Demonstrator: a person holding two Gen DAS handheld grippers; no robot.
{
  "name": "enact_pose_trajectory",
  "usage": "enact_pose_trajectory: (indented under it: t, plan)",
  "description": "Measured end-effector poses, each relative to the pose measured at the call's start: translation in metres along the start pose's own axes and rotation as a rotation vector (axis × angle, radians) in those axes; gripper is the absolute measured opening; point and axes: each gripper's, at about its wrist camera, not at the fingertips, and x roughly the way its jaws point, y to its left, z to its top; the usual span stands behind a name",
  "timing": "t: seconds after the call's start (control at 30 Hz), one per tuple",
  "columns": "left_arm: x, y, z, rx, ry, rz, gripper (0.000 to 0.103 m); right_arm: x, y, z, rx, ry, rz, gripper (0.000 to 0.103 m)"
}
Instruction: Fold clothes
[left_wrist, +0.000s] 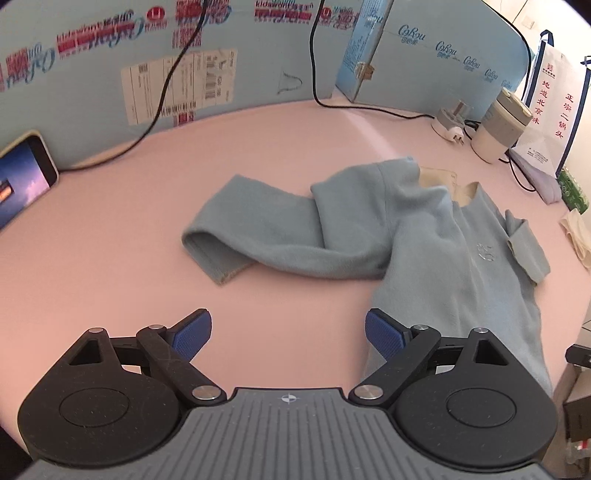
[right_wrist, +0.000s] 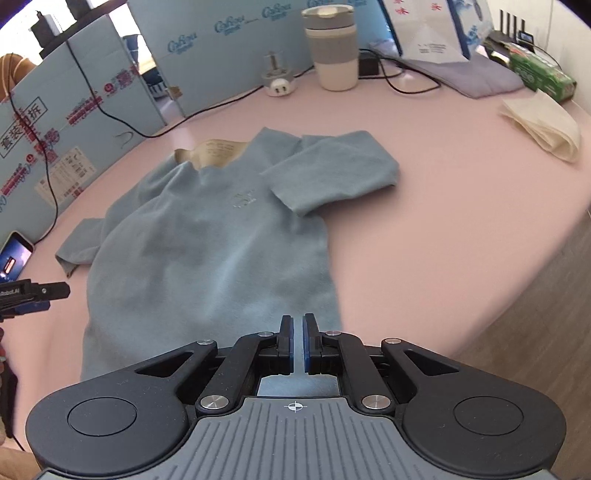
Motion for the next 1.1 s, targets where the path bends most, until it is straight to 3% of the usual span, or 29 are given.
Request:
enact_pose_trajectory:
  t: [0.07,0.1,0.13,0.2,0.4,0.53,0.73,0.93,1.1]
  plan:
    - [0.004,0.003,0.009,-0.016,-0.018,-0.012,0.09,0.003,0.011,0.007,-0.014,-0.014,0.03,0.01]
    - [0.008,0.005,0.013,-0.027,-0.015,-0.019,0.084,0.005,0.015,0.01,-0.019,-0.016,0.042,0.011]
    - [0.013,0.006,0.016,-0.034,-0.007,-0.018,0.068,0.008,0.019,0.012,-0.026,-0.015,0.054,0.011]
    - [0.025,0.01,0.021,-0.059,0.016,0.0,0.052,0.013,0.025,0.013,-0.052,-0.005,0.062,0.011]
    - [0.043,0.021,0.03,-0.158,0.018,0.012,0.049,0.023,0.022,0.019,-0.058,0.02,0.05,0.012]
    - [0.054,0.023,0.036,-0.191,0.008,0.018,0.017,0.028,0.014,0.022,-0.028,0.032,0.043,0.012]
    - [0.06,0.026,0.043,-0.23,-0.017,0.033,0.006,0.034,0.014,0.028,-0.035,0.045,0.046,0.012]
    - [0.043,0.046,0.05,-0.228,-0.148,0.226,0.004,0.038,0.016,0.036,-0.051,0.044,0.042,0.012]
    - [0.029,0.063,0.064,-0.196,-0.213,0.277,0.004,0.045,0.017,0.043,-0.058,0.056,0.041,0.012]
